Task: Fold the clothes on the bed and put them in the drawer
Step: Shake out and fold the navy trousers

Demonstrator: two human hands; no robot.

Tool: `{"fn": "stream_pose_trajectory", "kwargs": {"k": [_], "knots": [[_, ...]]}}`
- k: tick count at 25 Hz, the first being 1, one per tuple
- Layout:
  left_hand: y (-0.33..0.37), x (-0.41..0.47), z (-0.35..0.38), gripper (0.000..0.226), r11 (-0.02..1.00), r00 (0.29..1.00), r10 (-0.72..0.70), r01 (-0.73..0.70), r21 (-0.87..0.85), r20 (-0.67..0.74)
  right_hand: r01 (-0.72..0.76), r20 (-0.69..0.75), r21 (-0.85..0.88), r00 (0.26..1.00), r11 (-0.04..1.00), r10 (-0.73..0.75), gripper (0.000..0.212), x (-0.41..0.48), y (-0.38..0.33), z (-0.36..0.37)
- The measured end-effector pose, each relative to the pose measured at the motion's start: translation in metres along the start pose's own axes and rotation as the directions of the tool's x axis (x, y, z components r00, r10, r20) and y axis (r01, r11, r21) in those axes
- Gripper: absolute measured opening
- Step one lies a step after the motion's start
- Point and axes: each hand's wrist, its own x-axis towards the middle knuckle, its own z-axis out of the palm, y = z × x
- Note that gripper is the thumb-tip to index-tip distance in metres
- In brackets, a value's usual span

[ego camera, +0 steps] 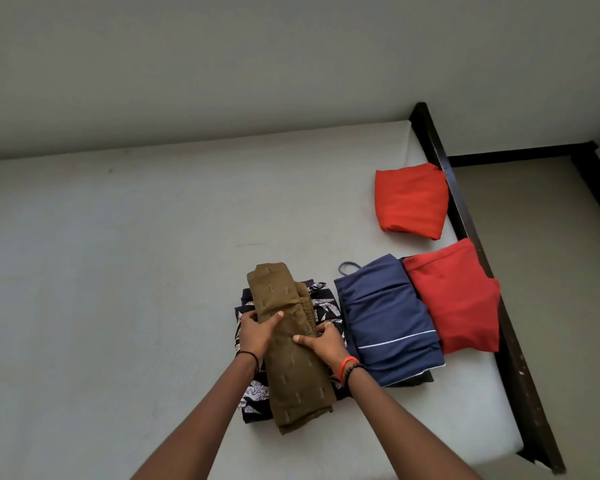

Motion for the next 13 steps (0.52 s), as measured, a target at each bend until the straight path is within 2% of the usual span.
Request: {"fn": "stream_pose_trajectory", "kwargs": {"k": [2, 4, 5, 10, 13], "knots": [[0.008, -0.006, 0.000, 0.043, 0.999, 0.990, -0.032, 0.036, -0.027, 0.136, -0.029, 0.081, 0.130, 0.997, 0.991, 0.019, 0.067, -0.002, 0.004, -0.008], [0.017, -0.014, 0.000, 0.038, 0.996, 0.946, -0.066, 0.082, -0.039, 0.316, -0.040, 0.174, 0.199, 0.985, 0.979, 0.005, 0.054, -0.010, 0.006, -0.022], [0.021, -0.019, 0.000, 0.039, 0.995, 0.922, -0.073, 0.092, -0.030, 0.381, -0.046, 0.221, 0.221, 0.975, 0.974, -0.004, 0.054, -0.013, 0.009, -0.030], [0.046, -0.037, 0.006, 0.035, 0.996, 0.825, -0.042, 0.080, -0.044, 0.563, -0.021, 0.418, 0.245, 0.904, 0.969, -0.086, 0.088, -0.021, 0.012, -0.076], [0.063, -0.046, 0.021, 0.033, 0.987, 0.755, -0.061, 0.143, -0.074, 0.652, 0.040, 0.406, 0.301, 0.899, 0.953, -0.166, 0.094, -0.027, 0.011, -0.107]]}}
